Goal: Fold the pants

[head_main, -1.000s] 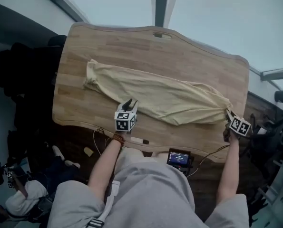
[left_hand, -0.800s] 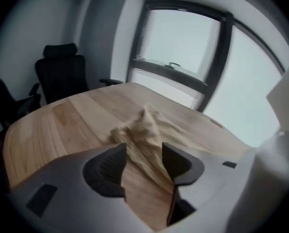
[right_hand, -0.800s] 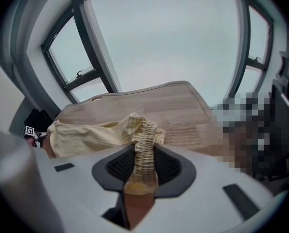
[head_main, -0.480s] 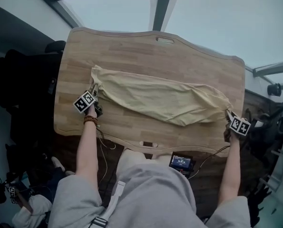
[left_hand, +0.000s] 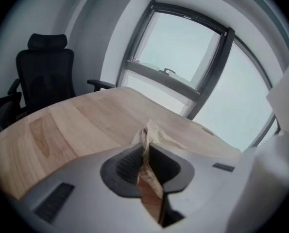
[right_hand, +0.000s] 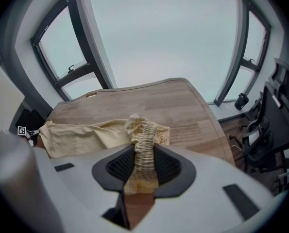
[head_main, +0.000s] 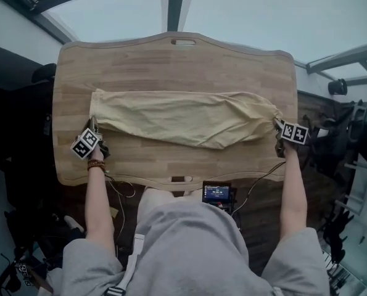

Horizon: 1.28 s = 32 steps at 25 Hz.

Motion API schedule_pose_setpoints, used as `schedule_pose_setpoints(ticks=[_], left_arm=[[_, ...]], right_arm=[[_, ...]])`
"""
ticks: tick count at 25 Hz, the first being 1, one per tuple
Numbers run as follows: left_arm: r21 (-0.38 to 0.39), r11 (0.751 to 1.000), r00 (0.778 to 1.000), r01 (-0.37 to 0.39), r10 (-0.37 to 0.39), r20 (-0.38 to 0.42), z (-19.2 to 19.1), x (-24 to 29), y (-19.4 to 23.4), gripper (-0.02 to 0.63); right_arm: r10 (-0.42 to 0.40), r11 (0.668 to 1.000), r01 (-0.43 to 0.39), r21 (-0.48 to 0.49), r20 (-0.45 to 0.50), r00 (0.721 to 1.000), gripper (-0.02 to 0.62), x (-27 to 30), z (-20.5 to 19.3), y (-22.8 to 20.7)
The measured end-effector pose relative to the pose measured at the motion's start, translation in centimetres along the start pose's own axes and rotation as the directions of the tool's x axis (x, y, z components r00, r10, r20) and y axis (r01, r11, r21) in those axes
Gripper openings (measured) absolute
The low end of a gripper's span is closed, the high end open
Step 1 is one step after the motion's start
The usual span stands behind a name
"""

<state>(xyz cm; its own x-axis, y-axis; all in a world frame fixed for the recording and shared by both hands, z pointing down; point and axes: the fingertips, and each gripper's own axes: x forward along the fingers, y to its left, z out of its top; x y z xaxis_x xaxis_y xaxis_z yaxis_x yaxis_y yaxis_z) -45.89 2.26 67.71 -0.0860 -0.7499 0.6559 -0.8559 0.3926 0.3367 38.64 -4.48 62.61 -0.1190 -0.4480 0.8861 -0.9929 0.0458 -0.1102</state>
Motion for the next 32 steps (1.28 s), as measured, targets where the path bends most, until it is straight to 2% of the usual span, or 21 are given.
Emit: schedule_pose_setpoints(ticks=[7, 13, 18, 23, 25, 27, 29, 32], left_arm=[[-0.015, 0.999, 0.998, -0.039, 0.039, -0.051, -0.7, -0.8, 0.8, 0.044], [0.014, 0.999, 0.996, -0.052, 0.053, -0.068, -0.8, -1.1, 0.5, 0.044], [0.126, 0.992, 0.999, -0.026, 0.028, -0.017, 1.4, -2.3, -2.8, 0.044], [0.269, 0.962, 0.997, 0.053, -0.068, 0.047, 3.4, -5.0, -9.7, 0.044], [0.346, 0.934, 0.991, 0.090, -0.117, 0.059, 3.5, -6.5, -13.4, 0.044], [0.440, 0.888, 0.983, 0.134, -0.177, 0.056, 3.1, -8.0, -17.6, 0.044], [0.543, 0.820, 0.971, 0.183, -0.236, 0.029, 1.7, -9.0, -21.9, 0.044], [0.675, 0.685, 0.948, 0.275, -0.309, -0.072, -3.2, -9.4, -28.2, 0.044]], right_arm=[[0.011, 1.000, -0.009, 0.029, -0.066, 0.998, 0.101, 1.4, -1.2, -2.6], [0.031, 0.998, -0.025, 0.061, -0.097, 0.995, 0.101, 2.8, -2.9, -4.0], [0.056, 0.997, -0.051, 0.055, -0.100, 0.993, 0.101, 3.9, -2.7, -4.3], [0.084, 0.996, -0.080, 0.042, -0.106, 0.991, 0.101, 5.6, -1.6, -4.7], [0.095, 0.995, -0.091, 0.035, -0.111, 0.989, 0.101, 6.5, -1.3, -4.9], [0.103, 0.994, -0.099, 0.037, -0.116, 0.988, 0.101, 7.2, -1.3, -5.0], [0.108, 0.994, -0.104, 0.038, -0.119, 0.987, 0.101, 7.9, -1.5, -5.2], [0.113, 0.993, -0.109, 0.044, -0.121, 0.986, 0.102, 8.7, -2.0, -5.5]])
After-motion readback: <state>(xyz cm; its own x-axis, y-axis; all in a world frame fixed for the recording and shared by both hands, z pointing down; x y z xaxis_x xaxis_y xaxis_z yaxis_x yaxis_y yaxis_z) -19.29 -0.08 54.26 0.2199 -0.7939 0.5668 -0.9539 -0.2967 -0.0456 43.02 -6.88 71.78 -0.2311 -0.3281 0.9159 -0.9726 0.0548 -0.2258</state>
